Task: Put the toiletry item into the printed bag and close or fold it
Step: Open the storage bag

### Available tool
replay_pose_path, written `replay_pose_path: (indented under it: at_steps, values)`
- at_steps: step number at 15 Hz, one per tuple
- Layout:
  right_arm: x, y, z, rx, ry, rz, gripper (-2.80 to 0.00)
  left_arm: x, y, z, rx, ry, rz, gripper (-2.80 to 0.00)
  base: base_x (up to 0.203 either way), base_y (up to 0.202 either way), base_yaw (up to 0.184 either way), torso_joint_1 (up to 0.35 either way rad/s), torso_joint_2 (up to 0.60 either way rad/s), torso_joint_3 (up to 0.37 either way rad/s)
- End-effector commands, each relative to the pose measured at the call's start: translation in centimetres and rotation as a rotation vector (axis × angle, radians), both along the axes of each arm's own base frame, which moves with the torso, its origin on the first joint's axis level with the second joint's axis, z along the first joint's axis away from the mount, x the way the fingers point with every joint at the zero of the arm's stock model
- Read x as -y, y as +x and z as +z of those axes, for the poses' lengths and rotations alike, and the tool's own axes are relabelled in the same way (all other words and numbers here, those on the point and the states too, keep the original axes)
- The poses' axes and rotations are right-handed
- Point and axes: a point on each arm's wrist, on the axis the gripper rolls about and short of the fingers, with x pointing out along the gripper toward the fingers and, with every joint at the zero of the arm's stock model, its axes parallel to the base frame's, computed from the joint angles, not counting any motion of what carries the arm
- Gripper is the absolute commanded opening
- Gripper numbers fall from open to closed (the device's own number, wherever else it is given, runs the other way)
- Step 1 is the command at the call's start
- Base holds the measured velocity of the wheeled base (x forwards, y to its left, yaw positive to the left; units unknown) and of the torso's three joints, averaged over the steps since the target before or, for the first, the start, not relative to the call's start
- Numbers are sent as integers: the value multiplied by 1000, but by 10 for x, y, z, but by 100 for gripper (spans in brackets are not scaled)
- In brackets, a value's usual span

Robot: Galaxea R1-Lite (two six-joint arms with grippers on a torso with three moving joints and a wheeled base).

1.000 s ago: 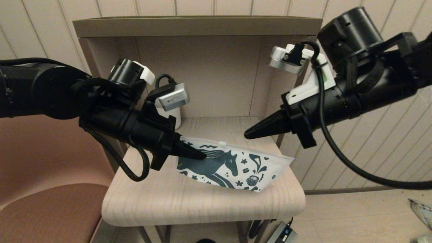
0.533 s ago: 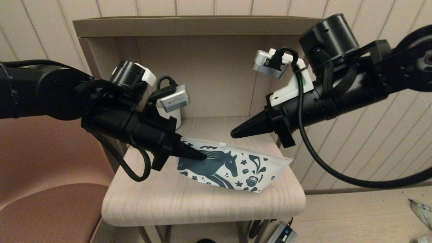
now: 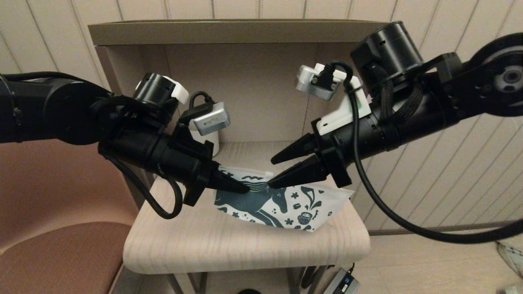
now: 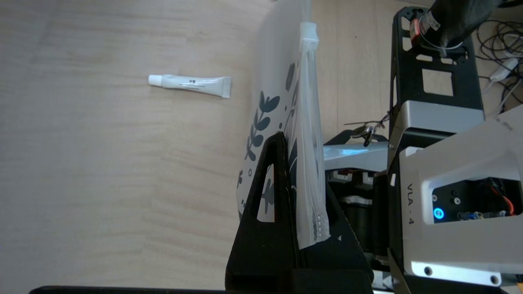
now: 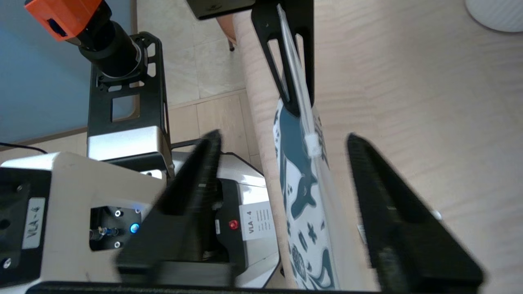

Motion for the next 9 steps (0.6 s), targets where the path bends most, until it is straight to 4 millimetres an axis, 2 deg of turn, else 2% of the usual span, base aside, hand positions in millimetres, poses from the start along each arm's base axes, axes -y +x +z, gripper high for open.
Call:
replay_pose_path:
  at_steps: [1, 9]
  values:
    - [-3, 1, -4, -11, -5, 10, 0, 0, 0, -2, -6, 1, -6, -280, 0, 0, 0, 0, 0, 0]
    - [-1, 1, -9, -40, 2, 34, 0, -2, -1, -3, -21, -17, -19, -280, 0, 0, 0, 0, 0, 0]
